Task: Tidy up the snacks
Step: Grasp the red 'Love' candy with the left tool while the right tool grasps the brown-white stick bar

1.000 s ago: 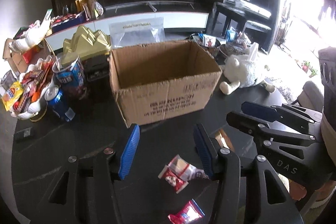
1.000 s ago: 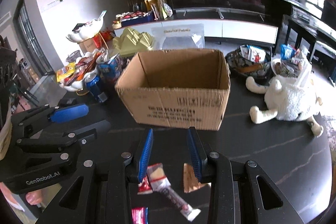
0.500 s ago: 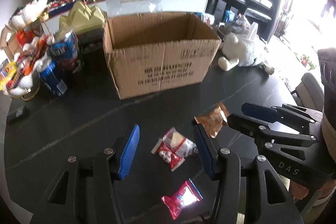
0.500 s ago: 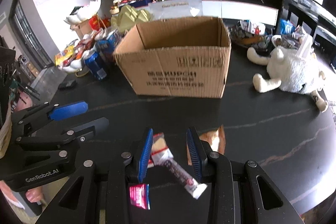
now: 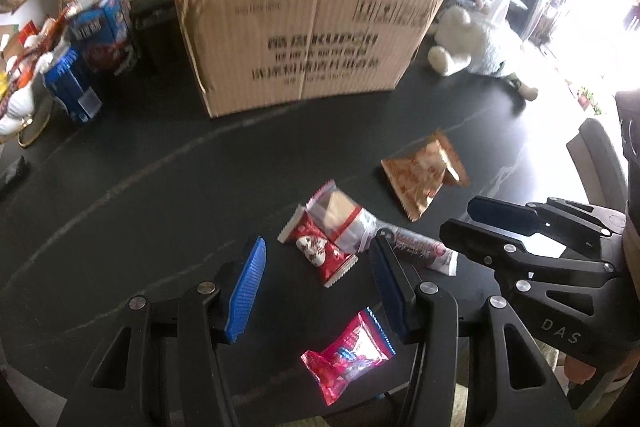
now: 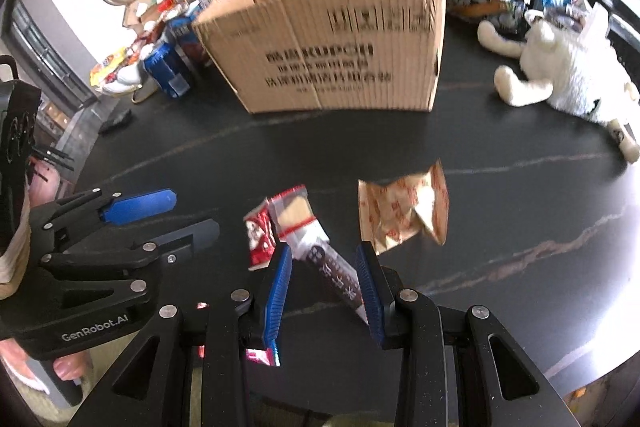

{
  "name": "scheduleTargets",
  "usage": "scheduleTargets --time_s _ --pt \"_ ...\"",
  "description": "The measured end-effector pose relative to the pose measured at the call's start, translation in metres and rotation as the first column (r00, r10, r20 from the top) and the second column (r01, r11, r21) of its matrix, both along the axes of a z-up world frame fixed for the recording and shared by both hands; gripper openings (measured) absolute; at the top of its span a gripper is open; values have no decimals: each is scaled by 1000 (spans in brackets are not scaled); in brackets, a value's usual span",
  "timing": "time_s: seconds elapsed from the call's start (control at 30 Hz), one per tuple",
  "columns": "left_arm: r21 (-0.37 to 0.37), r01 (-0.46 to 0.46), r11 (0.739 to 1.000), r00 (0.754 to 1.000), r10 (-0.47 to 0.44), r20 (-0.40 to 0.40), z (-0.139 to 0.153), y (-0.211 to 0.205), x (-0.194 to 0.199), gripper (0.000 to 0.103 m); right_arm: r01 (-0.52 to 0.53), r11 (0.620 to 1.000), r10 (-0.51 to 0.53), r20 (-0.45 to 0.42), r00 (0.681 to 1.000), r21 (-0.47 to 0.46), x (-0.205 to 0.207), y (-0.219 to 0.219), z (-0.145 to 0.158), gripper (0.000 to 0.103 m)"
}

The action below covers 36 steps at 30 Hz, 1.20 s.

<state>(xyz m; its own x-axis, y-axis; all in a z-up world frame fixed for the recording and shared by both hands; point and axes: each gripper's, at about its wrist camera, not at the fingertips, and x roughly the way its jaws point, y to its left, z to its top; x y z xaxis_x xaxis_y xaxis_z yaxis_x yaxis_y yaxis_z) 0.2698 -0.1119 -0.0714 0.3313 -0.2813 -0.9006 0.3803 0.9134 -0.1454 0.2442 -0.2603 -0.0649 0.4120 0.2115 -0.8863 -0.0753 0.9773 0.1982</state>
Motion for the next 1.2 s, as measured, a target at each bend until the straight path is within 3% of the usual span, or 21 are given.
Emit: scheduleTargets --time_s 0.5,1.2 --pt "0 -33 999 995 32 -97 -38 -3 15 52 -47 999 44 -123 991 -17 8 1 -43 35" --pt "43 -54 998 986 60 -153 -70 -16 29 41 -101 994 91 -179 980 -44 24 11 -68 35"
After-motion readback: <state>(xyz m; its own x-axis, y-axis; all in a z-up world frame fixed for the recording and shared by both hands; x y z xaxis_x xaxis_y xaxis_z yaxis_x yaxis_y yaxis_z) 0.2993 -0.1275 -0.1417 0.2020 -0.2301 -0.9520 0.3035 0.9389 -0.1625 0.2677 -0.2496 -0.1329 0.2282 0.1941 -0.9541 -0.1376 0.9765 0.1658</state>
